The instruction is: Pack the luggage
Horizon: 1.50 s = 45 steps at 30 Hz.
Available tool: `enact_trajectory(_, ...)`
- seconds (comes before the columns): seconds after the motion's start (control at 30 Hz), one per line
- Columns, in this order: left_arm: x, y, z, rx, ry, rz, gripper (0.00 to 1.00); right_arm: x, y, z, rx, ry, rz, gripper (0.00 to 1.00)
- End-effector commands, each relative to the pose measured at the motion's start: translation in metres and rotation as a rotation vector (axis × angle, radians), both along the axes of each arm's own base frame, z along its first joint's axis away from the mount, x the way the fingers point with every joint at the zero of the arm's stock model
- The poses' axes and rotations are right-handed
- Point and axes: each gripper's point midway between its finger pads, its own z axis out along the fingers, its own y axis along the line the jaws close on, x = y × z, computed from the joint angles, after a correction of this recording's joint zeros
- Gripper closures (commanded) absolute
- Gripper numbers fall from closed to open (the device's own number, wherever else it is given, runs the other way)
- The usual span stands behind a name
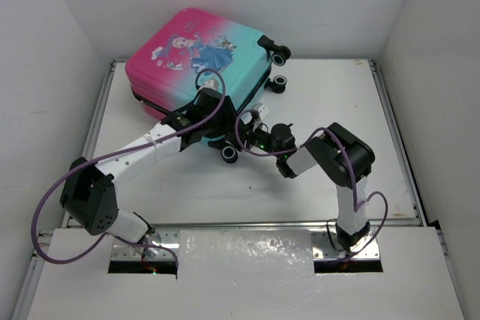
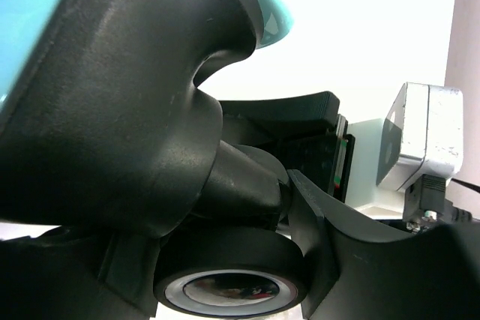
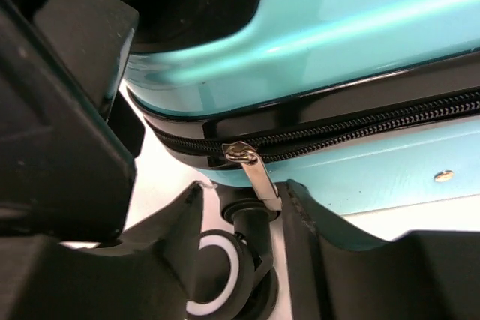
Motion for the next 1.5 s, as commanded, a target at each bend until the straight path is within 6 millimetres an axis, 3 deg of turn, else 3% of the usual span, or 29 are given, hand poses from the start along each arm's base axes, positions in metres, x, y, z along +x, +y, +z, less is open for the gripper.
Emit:
enact_trajectory(0.0, 0.025, -0.030, 0.082, -0.136, -0.280, -0.164, 1.00, 0.030, 0.009, 0.052, 0.099, -0.127, -0.100, 0.62)
enact_trajectory(0.2, 0.020, -0.031, 0.073, -0.145, -0.266, -0.179, 1.00, 0.039, 0.009, 0.070, 0.168, -0.132, -0.148, 0.83)
enact_trajectory(0.5, 0.017, -0.028, 0.065, -0.134, -0.259, -0.181, 1.00, 0.044, 0.027, 0.084, 0.273, -0.089, -0.159, 0.96)
enact_trajectory(0.63, 0.015, -0.026, 0.061, -0.124, -0.256, -0.182, 1.00, 0.049, 0.033, 0.073, 0.257, -0.060, -0.177, 1.00)
enact_trajectory(0.83, 0.014, -0.019, 0.055, -0.111, -0.247, -0.154, 1.00, 0.073, -0.006, 0.028, 0.121, -0.008, -0.474, 1.00)
enact_trajectory(0.93, 0.015, -0.016, 0.052, -0.111, -0.242, -0.135, 1.00, 0.081, -0.039, 0.017, 0.089, 0.005, -0.653, 1.00)
enact_trajectory(1.1, 0.014, -0.012, 0.041, -0.098, -0.230, -0.114, 1.00, 0.084, -0.076, 0.014, 0.077, 0.028, -0.841, 1.00)
enact_trajectory(1.37, 0.015, 0.000, 0.040, -0.074, -0.243, -0.062, 1.00, 0.101, -0.080, 0.033, 0.122, 0.046, -0.858, 1.00)
enact_trajectory(1.47, 0.013, 0.007, 0.048, -0.070, -0.275, -0.043, 1.00, 0.100, -0.075, 0.058, 0.179, 0.025, -0.805, 1.00)
